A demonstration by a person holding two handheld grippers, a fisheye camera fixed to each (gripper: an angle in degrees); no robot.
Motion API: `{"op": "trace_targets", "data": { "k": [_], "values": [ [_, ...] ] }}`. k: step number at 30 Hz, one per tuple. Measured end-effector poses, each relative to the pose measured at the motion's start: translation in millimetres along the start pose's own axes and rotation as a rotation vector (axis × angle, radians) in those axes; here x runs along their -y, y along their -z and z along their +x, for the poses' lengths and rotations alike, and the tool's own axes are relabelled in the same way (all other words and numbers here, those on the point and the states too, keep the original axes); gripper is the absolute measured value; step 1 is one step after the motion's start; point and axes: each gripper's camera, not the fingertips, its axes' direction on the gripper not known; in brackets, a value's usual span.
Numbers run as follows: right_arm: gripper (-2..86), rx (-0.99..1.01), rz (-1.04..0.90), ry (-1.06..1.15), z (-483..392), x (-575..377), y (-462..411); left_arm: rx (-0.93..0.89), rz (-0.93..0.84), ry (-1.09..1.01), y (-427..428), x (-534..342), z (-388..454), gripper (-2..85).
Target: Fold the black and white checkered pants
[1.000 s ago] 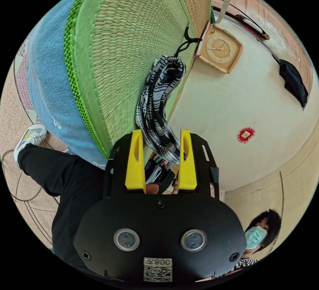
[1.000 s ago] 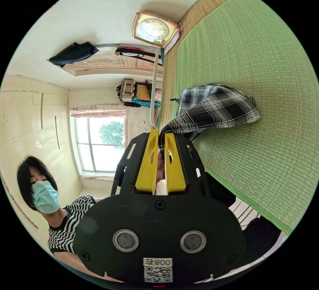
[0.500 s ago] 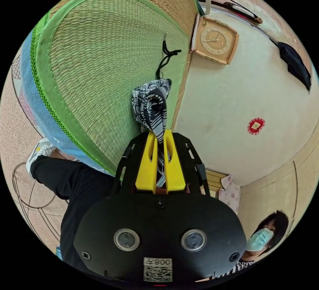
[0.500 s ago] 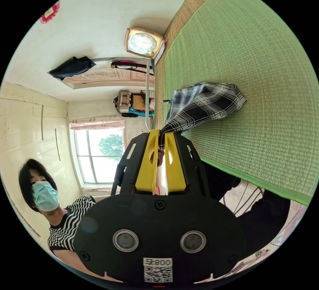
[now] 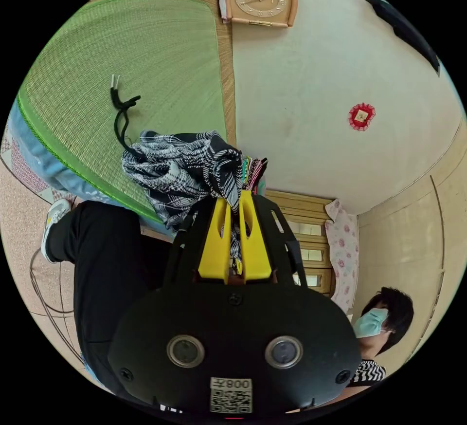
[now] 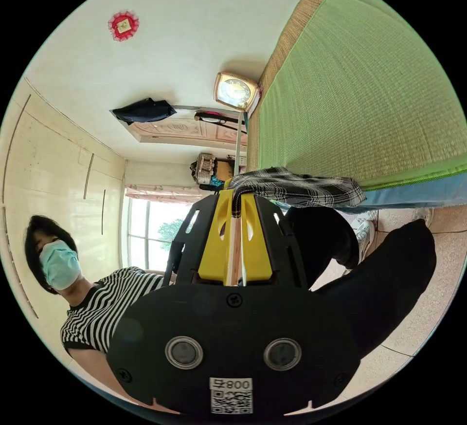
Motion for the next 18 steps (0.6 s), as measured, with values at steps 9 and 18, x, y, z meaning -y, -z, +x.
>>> {"op": "trace_targets", "data": {
  "k": [9,18],
  "values": [
    [1.8,0.02,0.234,0.068,-16.1,-90.3,128.6,0.024,-0.255,-0.123,-117.3,-52.9,98.2,3.6],
    [1.8,-0.077,0.527,0.301,-108.0,-90.0,326.8,-0.035,-0.52,-0.403,-340.2,-90.5,282.6,3.4]
  ]
}}
